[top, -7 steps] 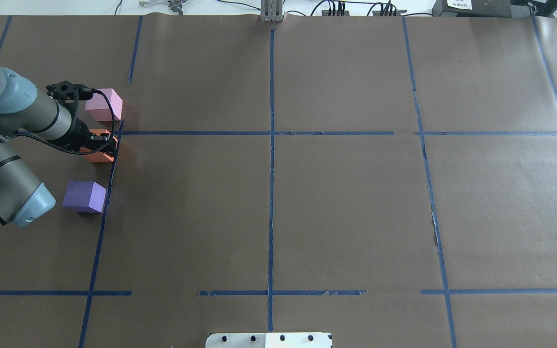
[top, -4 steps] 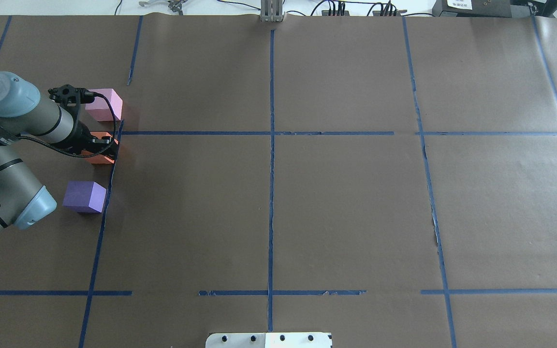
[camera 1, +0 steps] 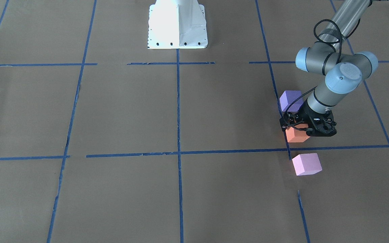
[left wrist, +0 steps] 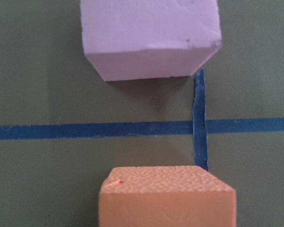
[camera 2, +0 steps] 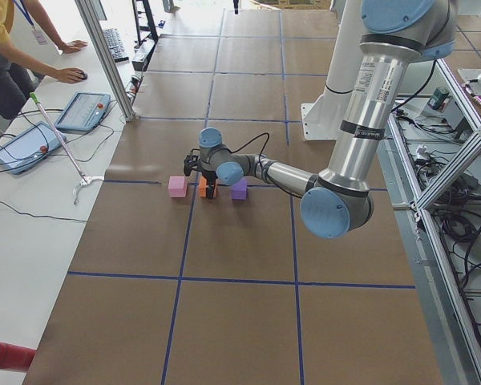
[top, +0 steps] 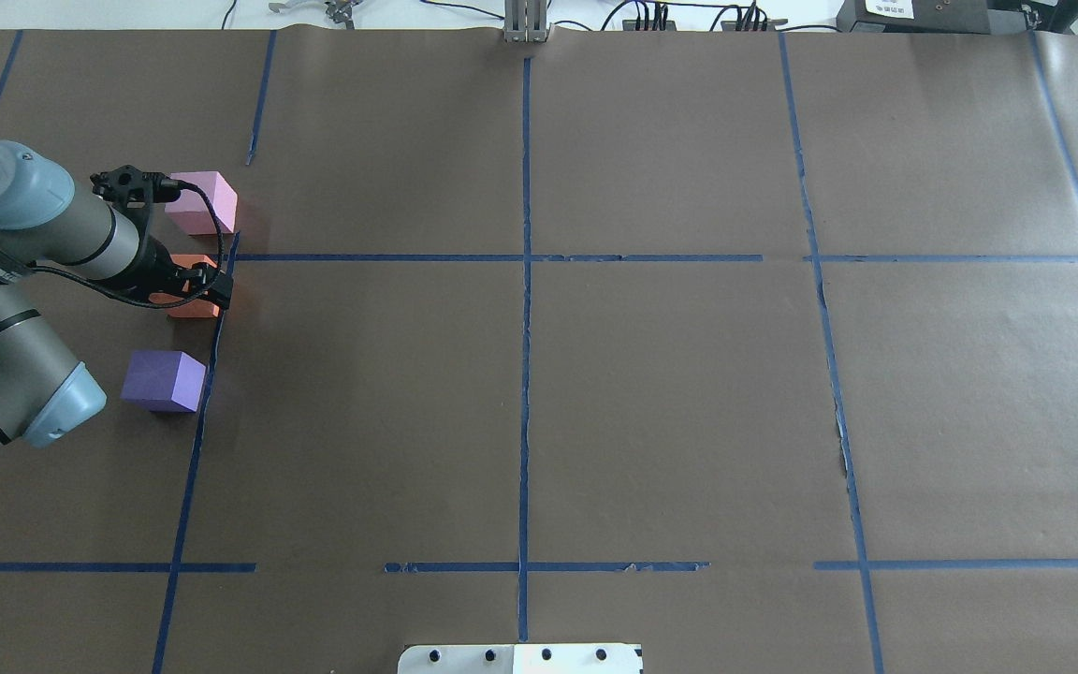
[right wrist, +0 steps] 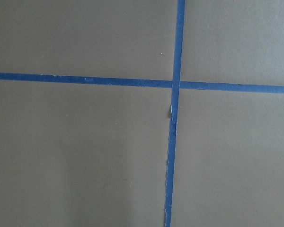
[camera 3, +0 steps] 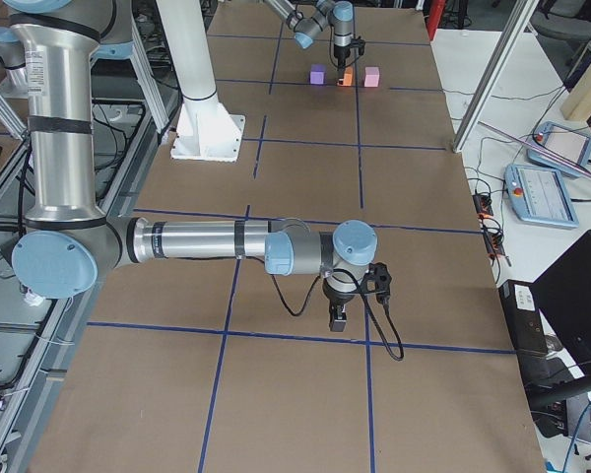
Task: Arrange blocks in a line
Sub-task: 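Lower the orange cube between the pink and purple cubes, aligning them, then open the left gripper and withdraw it away from the cubes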
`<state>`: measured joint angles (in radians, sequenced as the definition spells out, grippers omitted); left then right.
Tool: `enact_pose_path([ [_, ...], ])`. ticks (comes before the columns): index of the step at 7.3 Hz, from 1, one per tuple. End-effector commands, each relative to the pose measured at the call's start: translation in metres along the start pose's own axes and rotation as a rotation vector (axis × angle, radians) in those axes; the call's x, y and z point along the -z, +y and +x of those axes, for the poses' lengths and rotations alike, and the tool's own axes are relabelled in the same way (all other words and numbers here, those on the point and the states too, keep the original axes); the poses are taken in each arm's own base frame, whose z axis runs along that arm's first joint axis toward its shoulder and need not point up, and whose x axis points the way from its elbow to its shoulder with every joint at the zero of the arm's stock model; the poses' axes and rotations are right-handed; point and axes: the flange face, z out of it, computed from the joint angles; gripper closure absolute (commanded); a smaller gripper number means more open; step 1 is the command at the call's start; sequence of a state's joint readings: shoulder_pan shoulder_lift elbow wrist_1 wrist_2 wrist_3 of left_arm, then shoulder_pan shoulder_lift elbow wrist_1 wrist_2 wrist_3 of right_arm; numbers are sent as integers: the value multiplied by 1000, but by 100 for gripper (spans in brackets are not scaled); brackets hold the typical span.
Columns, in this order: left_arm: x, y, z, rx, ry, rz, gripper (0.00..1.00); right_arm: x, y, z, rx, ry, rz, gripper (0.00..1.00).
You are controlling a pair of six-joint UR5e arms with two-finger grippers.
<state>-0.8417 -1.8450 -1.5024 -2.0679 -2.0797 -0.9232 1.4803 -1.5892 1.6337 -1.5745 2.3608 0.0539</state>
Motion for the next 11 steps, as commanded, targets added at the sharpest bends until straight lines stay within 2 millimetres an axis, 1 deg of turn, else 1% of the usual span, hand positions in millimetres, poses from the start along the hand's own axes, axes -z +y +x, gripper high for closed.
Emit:
enact_pose_path([
  [1, 24, 4, 7, -20, 30, 31, 1, 0, 0, 0, 1, 0, 0, 0],
  [2, 50, 10, 9, -32, 53, 59, 1, 0, 0, 0, 0, 0, -1, 0],
  [3, 77, 9, -8, -35, 42, 88, 0, 0, 0, 0, 1, 0, 0, 0],
  [4, 103, 0, -21, -70, 11, 98, 0, 0, 0, 0, 0, 0, -1, 0],
  [5, 144, -18, -33, -39, -17, 130, 0, 0, 0, 0, 1, 0, 0, 0],
  [6, 194, -29, -50, 24, -41, 172, 0, 0, 0, 0, 1, 0, 0, 0],
  [7, 209, -31, -50, -24, -60, 169, 0, 0, 0, 0, 1, 0, 0, 0],
  [8, 217, -34, -65, -120, -73, 165, 1, 0, 0, 0, 1, 0, 0, 0],
  [9, 239, -48, -129, -194, -22, 127, 1, 0, 0, 0, 1, 0, 0, 0],
  [10, 238, -64, -220, -236, 25, 73, 1, 0, 0, 0, 1, 0, 0, 0],
  [11, 239, -67, -271, -242, 0, 68, 1, 0, 0, 0, 1, 0, 0, 0],
])
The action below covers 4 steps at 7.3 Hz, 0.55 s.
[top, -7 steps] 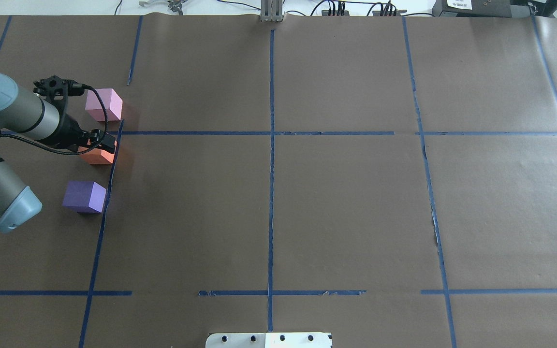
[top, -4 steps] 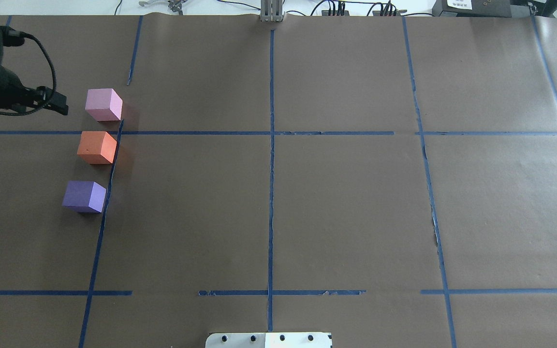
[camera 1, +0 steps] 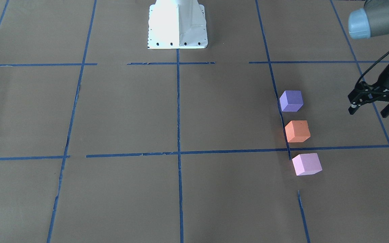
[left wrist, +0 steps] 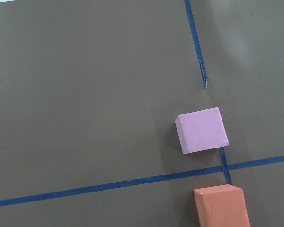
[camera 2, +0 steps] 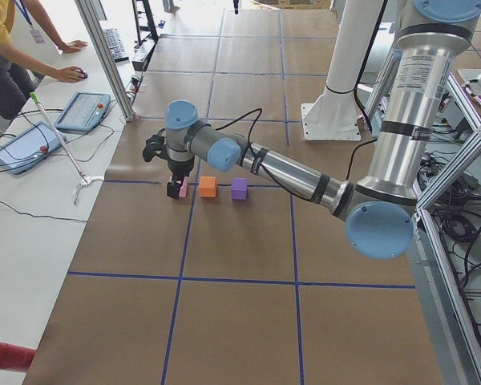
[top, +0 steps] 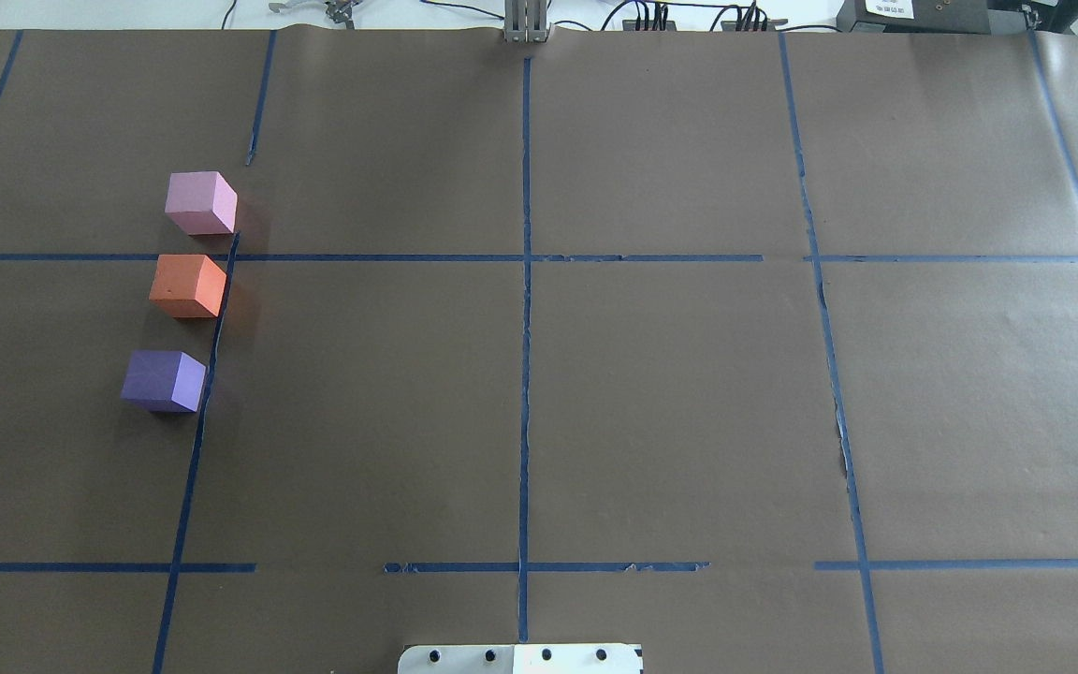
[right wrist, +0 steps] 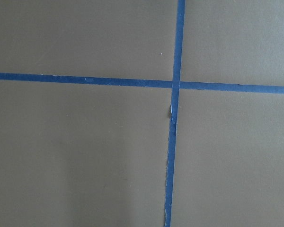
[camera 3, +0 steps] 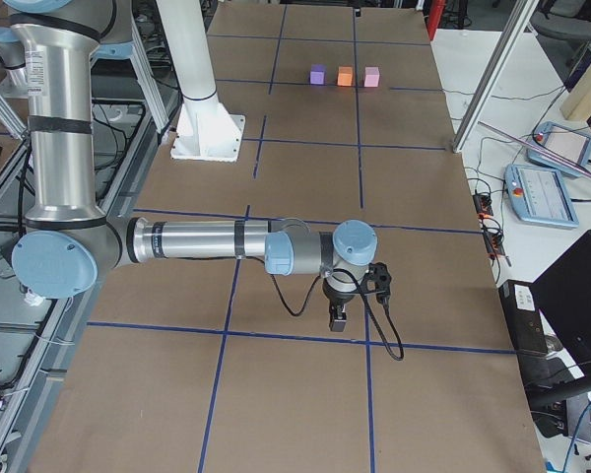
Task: Arrange blocks in a line
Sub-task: 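Open the left gripper and withdraw it away from the cubes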
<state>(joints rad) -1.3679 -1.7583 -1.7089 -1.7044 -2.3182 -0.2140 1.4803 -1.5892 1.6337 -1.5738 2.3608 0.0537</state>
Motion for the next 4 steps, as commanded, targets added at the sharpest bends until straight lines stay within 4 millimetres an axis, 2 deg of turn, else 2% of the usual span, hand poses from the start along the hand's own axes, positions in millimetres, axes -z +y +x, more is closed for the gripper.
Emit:
enact_pose_path([
  [1, 6, 22, -123, 46, -5, -23, 1, 0, 0, 0, -1, 0, -1, 0],
  [2, 13, 45, -172, 46, -29, -25, 1, 0, 0, 0, 0, -1, 0, 0],
  [3, 31, 63, -219, 35, -84, -13, 1, 0, 0, 0, -1, 0, -1, 0],
  [4, 32, 65, -221, 49, -88, -17, 0, 0, 0, 0, 0, 0, 0, 0],
])
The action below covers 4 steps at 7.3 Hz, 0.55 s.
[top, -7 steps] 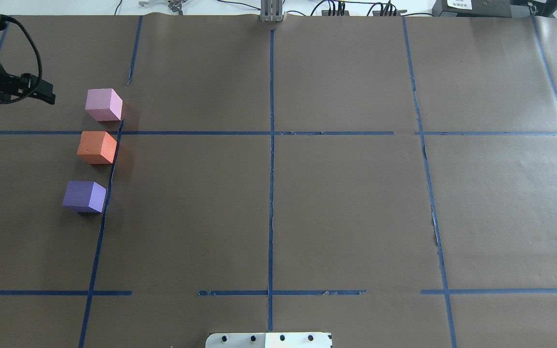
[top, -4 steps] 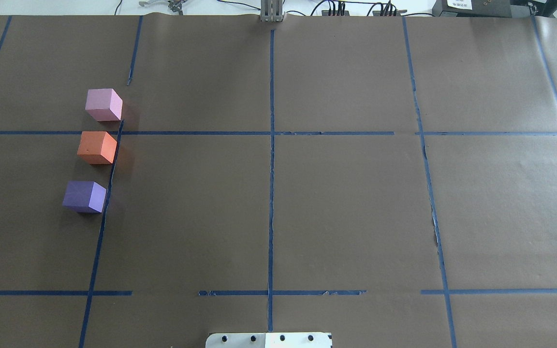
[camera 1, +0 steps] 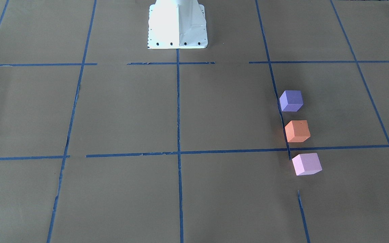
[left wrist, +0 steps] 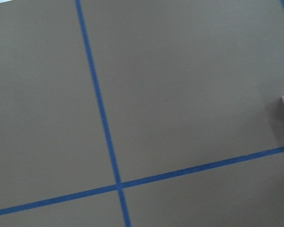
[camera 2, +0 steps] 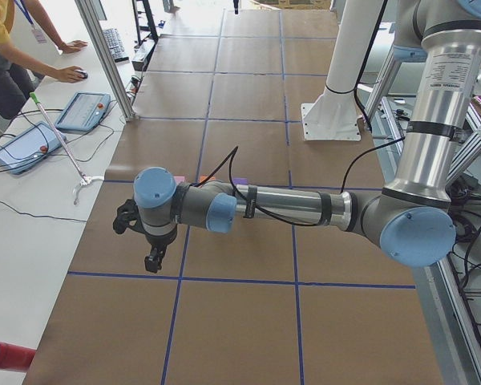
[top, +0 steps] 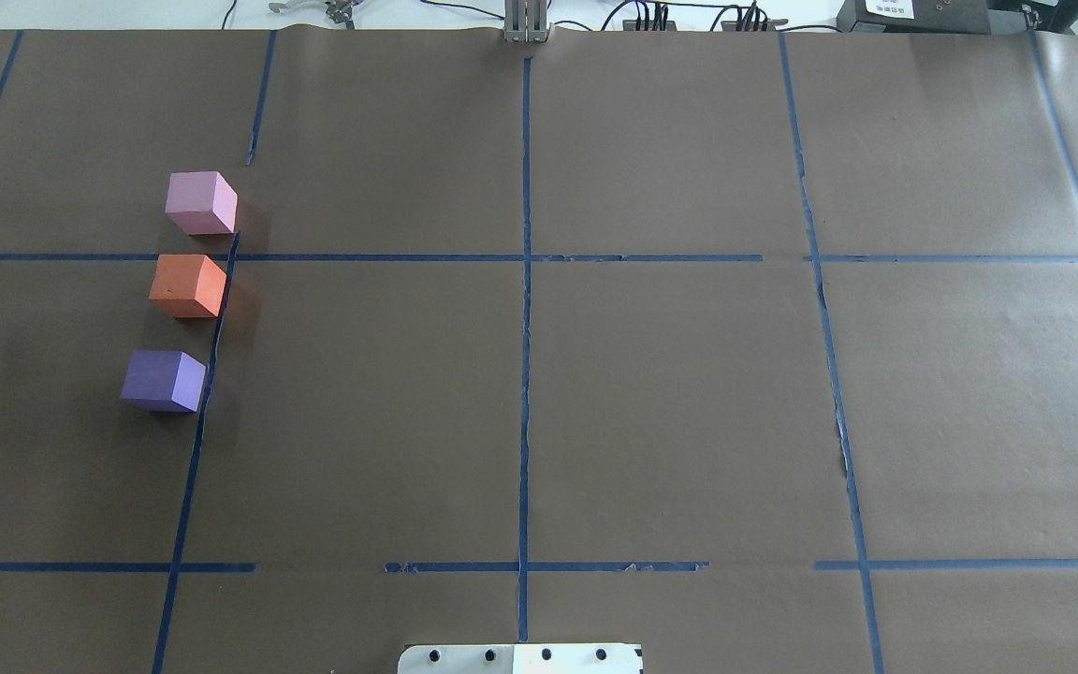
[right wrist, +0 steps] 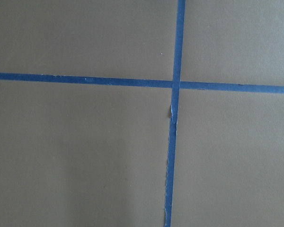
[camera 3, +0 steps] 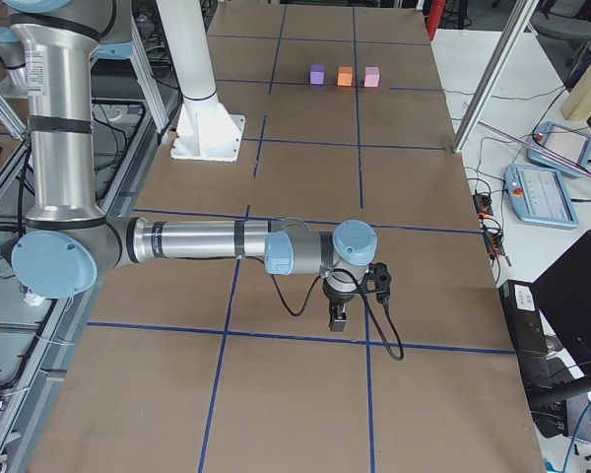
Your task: Arrange blocks in a line
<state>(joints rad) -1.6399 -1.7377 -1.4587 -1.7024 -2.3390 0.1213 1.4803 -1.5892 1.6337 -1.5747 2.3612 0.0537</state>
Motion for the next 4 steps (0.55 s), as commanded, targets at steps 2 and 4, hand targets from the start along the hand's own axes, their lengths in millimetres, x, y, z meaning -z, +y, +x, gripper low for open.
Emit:
enact_pose_path([
  [2, -5, 43, -35, 106, -13, -35, 0, 0, 0, 0, 1, 0, 1, 0],
  [4, -1, 40, -29, 175, -16, -26, 0, 0, 0, 0, 1, 0, 1, 0],
])
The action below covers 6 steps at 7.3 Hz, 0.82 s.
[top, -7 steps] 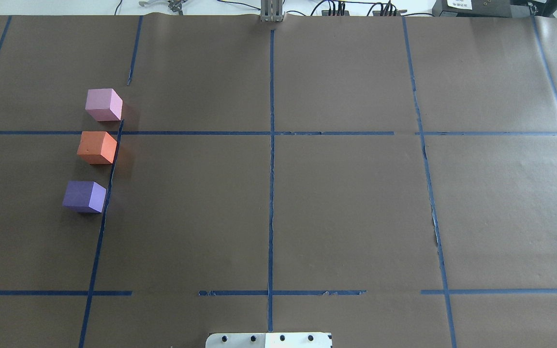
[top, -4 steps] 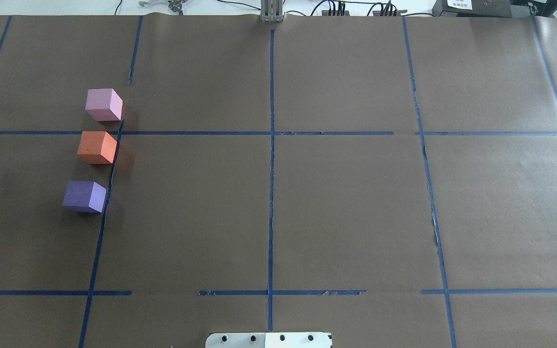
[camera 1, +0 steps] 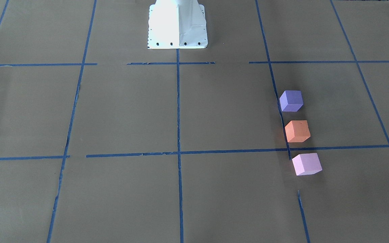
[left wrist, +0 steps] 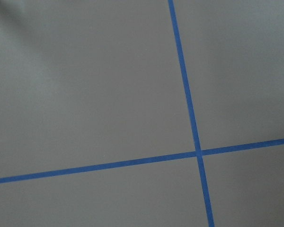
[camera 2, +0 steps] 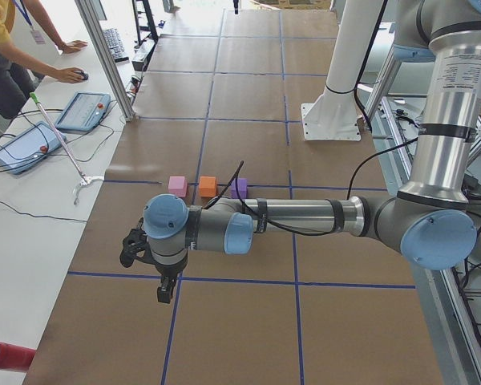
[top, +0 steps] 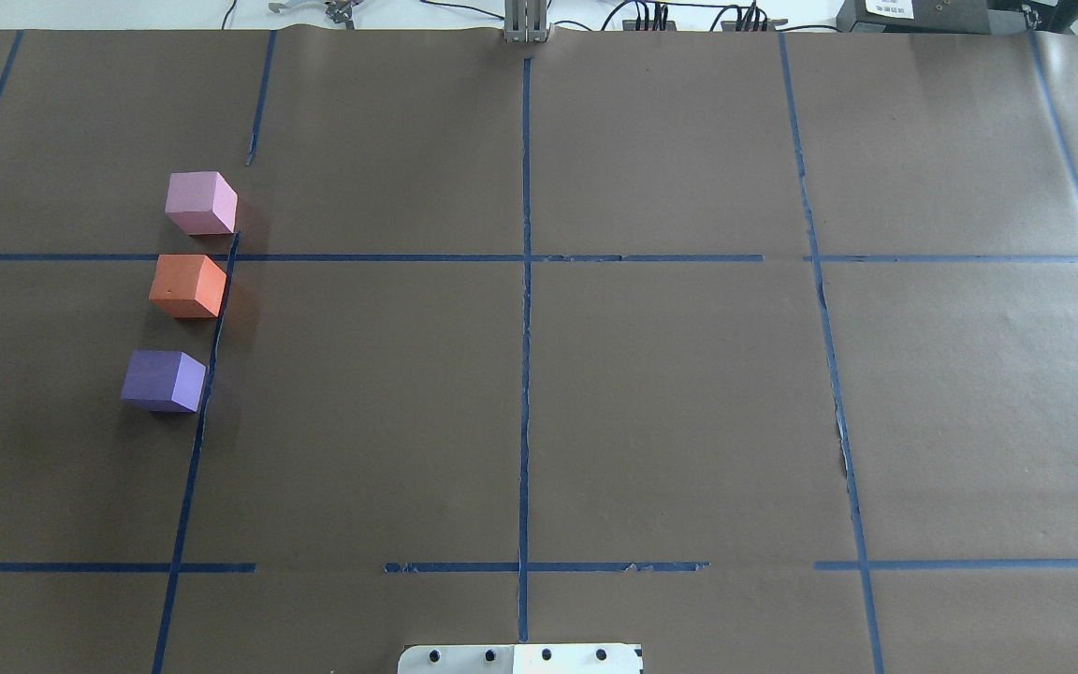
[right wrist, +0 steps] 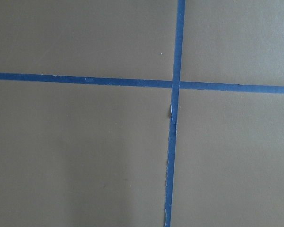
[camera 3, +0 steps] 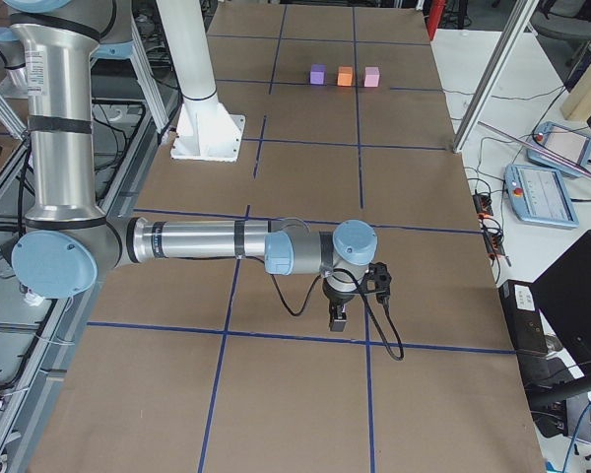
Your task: Arrange blocks in a line
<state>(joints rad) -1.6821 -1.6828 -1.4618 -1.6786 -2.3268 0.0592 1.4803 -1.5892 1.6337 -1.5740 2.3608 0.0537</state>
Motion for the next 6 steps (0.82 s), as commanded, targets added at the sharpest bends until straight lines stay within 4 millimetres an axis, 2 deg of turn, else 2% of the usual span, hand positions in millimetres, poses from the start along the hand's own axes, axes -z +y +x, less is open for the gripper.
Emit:
enact_pose_path([
  [1, 2, 0, 4, 63, 9, -23, 0, 0, 0, 0, 0, 0, 0, 0],
  [2, 8, -8, 12, 114, 10, -63, 0, 0, 0, 0, 0, 0, 0, 0],
  [6, 9, -8, 13, 152, 12, -69, 0, 0, 0, 0, 0, 0, 0, 0],
])
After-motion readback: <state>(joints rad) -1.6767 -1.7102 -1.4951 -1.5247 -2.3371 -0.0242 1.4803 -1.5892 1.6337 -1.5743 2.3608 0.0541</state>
